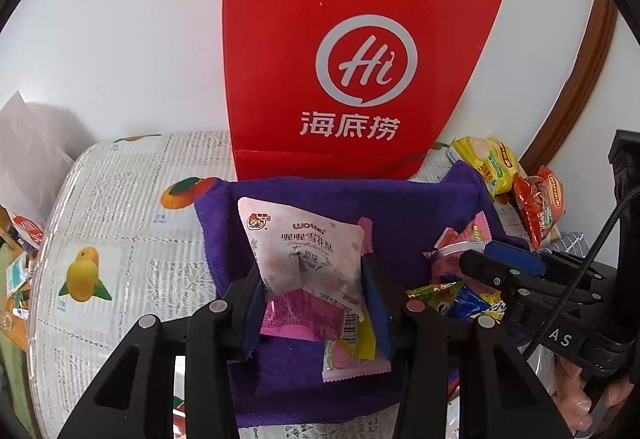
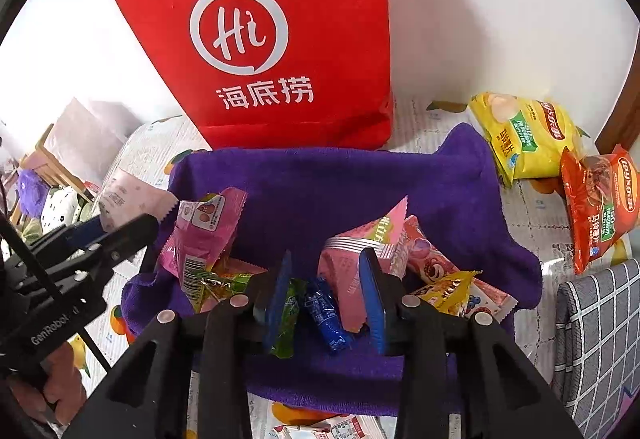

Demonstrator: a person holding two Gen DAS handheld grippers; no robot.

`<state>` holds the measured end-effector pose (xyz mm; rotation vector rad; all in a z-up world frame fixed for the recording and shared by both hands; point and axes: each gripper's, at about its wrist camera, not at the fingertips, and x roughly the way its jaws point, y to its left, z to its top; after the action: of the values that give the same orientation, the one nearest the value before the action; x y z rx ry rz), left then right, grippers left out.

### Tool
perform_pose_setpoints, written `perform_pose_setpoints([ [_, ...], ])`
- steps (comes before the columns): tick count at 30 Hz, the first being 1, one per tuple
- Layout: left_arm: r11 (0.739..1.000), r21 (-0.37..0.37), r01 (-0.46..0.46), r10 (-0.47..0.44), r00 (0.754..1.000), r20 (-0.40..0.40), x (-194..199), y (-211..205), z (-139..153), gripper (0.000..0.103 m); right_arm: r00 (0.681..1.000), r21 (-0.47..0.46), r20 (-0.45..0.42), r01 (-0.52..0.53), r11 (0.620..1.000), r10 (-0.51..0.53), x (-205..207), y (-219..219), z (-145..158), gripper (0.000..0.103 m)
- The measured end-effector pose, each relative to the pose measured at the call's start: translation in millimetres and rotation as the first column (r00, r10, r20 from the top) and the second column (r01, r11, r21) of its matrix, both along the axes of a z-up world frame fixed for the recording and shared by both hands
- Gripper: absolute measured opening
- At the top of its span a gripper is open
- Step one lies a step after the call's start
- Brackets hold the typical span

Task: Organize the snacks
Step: 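Open the right tool to drop the blue packet onto the towel, then lower the white-pink packet onto the towel and open the left tool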

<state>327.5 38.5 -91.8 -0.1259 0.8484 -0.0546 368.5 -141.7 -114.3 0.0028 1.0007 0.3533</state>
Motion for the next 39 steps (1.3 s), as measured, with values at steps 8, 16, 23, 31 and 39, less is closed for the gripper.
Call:
perform_pose_setpoints([
  [8,0.999,0.005,0.032,-0.032,0.999,-0.039,3.8,-9.9,-10.0,0.043,1.0,0.002,0.019,0.001,1.0,-0.001,-4.7,-2.1,9.8,0.045],
  [16,0.999,-0.002,0.037,-0.037,0.998,-0.057,5.6,-10.0,-15.2,0.045,1.0,0.002,0.027,0.013,1.0,-0.013,-7.4,-4.2,14.0,0.046],
  [23,0.999,0.005,0.041,-0.04,0.997,-0.065,8.4,-10.8,-18.5,0.045,1.0,0.004,0.018,0.014,1.0,-0.014,-7.6,-4.4,13.0,0.047],
  [31,0.998,0.001,0.056,-0.056,0.996,-0.072,9.9,-10.5,-19.3,0.054,1.0,0.006,0.017,0.006,1.0,-0.006,-10.1,-1.5,14.5,0.047],
  [39,0.999,0.023,0.045,-0.044,0.999,-0.031,5.5,-8.2,-5.6,0.066,0.998,-0.002,0.059,-0.004,1.0,0.004,-18.7,-0.4,26.6,0.054],
])
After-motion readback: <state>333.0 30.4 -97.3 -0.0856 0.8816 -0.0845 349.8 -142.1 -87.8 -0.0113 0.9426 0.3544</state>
